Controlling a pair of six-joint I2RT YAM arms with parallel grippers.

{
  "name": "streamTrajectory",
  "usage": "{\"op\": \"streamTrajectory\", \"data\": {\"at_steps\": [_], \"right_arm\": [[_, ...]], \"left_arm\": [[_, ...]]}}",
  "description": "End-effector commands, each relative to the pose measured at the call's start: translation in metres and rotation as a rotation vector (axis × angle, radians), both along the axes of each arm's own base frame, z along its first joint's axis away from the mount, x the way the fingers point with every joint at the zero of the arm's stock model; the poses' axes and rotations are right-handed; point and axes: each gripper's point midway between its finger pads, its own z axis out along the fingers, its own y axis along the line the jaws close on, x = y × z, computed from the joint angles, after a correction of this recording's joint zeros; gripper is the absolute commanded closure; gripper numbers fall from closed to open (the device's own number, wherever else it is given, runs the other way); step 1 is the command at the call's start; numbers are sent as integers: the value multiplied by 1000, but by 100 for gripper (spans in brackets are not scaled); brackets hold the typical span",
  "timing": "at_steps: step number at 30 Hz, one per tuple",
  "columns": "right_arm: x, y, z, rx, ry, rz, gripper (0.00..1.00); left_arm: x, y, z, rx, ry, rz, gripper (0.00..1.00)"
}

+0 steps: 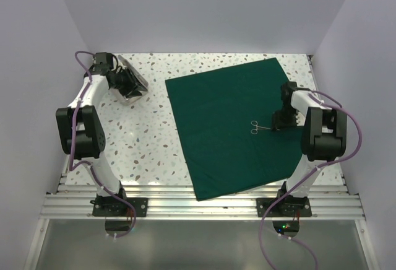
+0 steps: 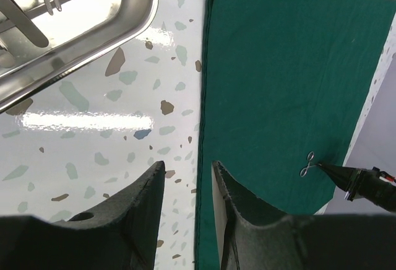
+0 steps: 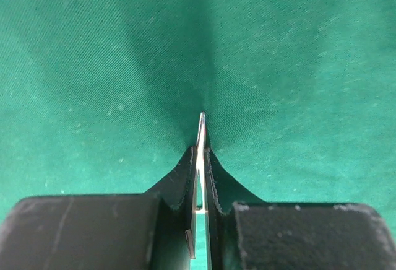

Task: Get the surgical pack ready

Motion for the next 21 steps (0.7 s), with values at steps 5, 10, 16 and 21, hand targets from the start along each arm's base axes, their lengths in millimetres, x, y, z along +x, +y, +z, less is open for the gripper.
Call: {"op": "streamTrajectory", "data": {"at_steps": [5,10,16,21], "right_arm": [[28,3,30,16,-157,113,100],[37,11,39,39,-211,203,100],[52,22,48,46,-265,389,100],[65,48,57,87,-334,589,100]], "left_arm": [[5,-15,21,-21,-90,-53,59],[-2,-24,29,-43,-116,-82,57],[-5,-64,46,-180,-227,-204,52],[-21,-126,63,-302,-290,-379,49]]}}
